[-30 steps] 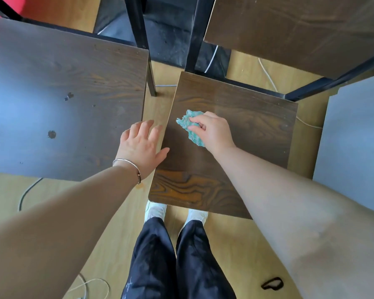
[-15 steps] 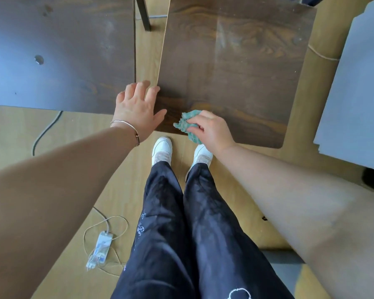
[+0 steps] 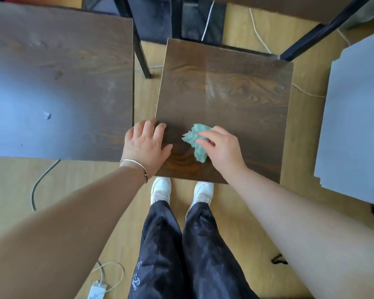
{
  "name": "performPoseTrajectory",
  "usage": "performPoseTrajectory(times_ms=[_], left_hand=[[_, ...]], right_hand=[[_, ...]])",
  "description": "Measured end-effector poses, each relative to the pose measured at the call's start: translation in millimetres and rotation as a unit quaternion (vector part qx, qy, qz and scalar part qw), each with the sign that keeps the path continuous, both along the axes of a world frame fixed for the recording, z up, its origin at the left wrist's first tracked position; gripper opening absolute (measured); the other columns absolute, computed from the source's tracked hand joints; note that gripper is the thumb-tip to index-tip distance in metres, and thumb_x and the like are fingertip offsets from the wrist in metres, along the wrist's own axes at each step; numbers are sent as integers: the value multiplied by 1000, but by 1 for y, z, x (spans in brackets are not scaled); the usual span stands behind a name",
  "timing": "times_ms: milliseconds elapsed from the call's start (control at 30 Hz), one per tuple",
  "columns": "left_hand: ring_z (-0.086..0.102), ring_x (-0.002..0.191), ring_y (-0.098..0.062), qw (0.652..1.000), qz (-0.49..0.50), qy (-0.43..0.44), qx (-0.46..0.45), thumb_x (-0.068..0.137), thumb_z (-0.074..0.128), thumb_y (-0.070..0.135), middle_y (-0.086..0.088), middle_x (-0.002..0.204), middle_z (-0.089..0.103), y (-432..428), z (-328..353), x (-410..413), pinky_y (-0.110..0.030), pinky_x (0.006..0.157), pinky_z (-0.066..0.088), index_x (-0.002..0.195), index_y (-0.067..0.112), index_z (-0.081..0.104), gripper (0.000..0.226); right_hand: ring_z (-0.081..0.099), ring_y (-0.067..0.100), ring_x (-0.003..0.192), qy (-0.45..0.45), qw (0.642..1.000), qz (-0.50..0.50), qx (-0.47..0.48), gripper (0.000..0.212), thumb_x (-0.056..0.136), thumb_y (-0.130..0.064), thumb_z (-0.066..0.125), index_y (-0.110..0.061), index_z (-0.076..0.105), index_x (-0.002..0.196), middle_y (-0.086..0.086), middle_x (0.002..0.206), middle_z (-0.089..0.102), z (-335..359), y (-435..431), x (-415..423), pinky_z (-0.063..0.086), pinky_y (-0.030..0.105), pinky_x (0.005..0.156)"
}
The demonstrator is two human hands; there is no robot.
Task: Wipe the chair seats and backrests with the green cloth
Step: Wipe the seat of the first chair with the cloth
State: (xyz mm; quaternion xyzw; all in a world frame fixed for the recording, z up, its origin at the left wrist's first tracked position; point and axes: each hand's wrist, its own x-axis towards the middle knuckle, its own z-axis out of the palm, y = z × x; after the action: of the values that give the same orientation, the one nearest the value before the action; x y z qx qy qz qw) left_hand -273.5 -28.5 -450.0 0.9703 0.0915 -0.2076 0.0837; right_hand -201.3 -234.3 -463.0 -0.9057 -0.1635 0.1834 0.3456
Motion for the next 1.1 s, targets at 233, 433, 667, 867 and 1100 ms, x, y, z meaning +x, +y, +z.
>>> performPoseTrajectory(times_ms=[233,433,667,867,1100], left_hand=[[37,131,-31,999,-4,-36,17,93,40,55,-6,144,41,12,-11,75,-47,103,37,141,22,39,58],[41,126,-32,997,11,-74,5,91,42,53,-7,138,46,21,-15,124,-48,99,39,136,20,46,56],[42,125,-33,998,4,-68,-5,91,41,53,-8,139,47,19,-21,126,-49,98,41,135,18,48,56],[42,126,-34,999,0,-51,-17,91,41,54,-8,140,46,12,-17,101,-50,99,39,136,18,48,58],[36,128,-34,999,-10,-24,-20,94,40,53,-8,144,40,0,-7,58,-50,103,33,140,19,41,57]], right_hand=[[60,17,90,-88,992,-76,-48,25,95,-24,63,-9,71,112,4,104,63,0,41,172,50,25,80],[61,24,92,-65,987,-104,-105,28,96,-30,60,-9,70,113,6,112,62,-20,72,235,52,36,80],[60,15,90,-59,989,-100,-92,16,92,-31,66,-17,67,98,-2,102,65,-32,65,210,56,33,74],[61,12,97,-20,993,-46,-107,16,92,-33,66,-21,67,102,-4,111,63,-23,46,159,57,26,79],[50,15,71,-19,996,19,-79,11,86,-22,70,-11,67,86,-7,85,52,-25,6,81,49,33,67]])
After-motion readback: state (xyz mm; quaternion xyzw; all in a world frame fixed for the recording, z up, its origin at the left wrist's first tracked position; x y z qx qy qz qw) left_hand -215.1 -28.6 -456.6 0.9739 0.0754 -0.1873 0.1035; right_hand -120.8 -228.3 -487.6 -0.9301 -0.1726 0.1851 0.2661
